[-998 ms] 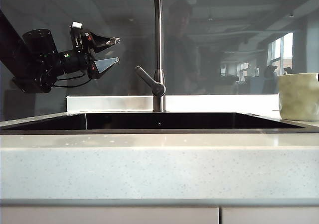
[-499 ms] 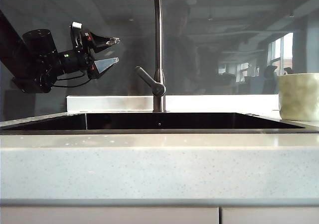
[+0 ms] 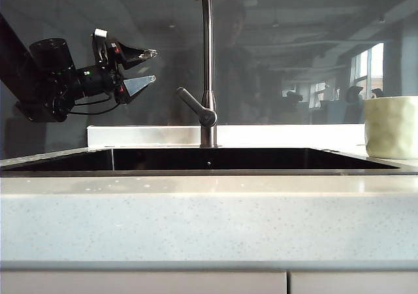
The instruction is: Pick up the mug next to the sink, go to the faucet to get some water, pour the water into the sink, and finally put the mug back to its place.
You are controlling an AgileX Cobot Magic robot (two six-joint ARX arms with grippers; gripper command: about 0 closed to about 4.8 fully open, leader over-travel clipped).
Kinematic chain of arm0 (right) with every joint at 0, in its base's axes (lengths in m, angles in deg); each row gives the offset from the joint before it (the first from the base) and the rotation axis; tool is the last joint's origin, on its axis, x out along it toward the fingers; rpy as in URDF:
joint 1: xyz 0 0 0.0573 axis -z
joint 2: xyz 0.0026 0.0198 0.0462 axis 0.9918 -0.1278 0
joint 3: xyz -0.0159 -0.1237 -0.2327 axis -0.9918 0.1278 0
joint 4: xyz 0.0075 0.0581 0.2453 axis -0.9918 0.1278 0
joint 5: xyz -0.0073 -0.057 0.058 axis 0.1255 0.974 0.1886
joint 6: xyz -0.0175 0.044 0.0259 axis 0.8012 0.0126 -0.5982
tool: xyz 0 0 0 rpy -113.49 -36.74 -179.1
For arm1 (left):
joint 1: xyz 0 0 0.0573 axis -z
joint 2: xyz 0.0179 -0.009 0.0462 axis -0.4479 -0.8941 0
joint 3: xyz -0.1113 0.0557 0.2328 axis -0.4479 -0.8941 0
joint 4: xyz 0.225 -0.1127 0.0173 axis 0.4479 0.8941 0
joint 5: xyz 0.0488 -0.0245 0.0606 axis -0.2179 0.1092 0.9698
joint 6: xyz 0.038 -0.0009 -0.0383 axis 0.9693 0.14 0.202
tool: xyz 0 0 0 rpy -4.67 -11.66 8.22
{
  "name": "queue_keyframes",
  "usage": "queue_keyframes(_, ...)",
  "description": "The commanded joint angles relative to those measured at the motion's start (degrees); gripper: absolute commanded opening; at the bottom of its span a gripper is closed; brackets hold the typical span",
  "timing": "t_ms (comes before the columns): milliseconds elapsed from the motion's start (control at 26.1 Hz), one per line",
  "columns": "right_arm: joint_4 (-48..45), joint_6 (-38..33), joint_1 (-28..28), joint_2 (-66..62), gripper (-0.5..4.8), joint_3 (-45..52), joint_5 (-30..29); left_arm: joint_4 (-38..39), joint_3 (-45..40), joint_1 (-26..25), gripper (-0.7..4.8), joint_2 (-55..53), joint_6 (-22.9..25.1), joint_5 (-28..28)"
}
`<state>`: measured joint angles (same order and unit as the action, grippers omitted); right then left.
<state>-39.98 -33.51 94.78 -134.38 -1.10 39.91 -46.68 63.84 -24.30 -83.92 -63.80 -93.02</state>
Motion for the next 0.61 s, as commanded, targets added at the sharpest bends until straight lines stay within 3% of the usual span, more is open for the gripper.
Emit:
queue_keyframes(38,1.73,-4.11,-0.02,3.56,-0.03,0.94,-4.17,-0.57,0.35,-0.09,4.79,0.39,0.07,-0.22)
queue_keyframes(384,11.17,-5.46,-0.02,7.82,-0.01,1.49,-15.93,-0.57,0.35,-0.07,4.79,0.39,0.07,-0.2)
queue_keyframes(614,13.18,-5.27,0.02,7.82,-0.01,1.49,-17.11,-0.57,0.35,-0.07,4.79,0.39,0.07,-0.22)
